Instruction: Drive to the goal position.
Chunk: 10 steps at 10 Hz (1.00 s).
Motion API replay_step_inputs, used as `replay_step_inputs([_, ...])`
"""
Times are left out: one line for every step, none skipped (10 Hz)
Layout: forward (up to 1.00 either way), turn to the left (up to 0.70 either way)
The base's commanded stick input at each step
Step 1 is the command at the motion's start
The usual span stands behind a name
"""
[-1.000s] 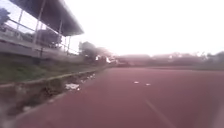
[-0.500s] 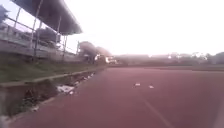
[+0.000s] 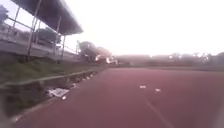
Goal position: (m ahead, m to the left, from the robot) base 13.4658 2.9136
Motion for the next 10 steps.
replay_step_inputs([0.7,0.0])
replay_step_inputs([0.7,0.0])
replay_step_inputs([0.7,0.0])
replay_step_inputs([0.7,0.0])
replay_step_inputs([0.7,0.0])
replay_step_inputs([0.7,0.0])
replay_step_inputs([0.7,0.0])
replay_step_inputs([0.7,0.0])
replay_step_inputs([0.7,0.0])
replay_step_inputs([0.7,0.0])
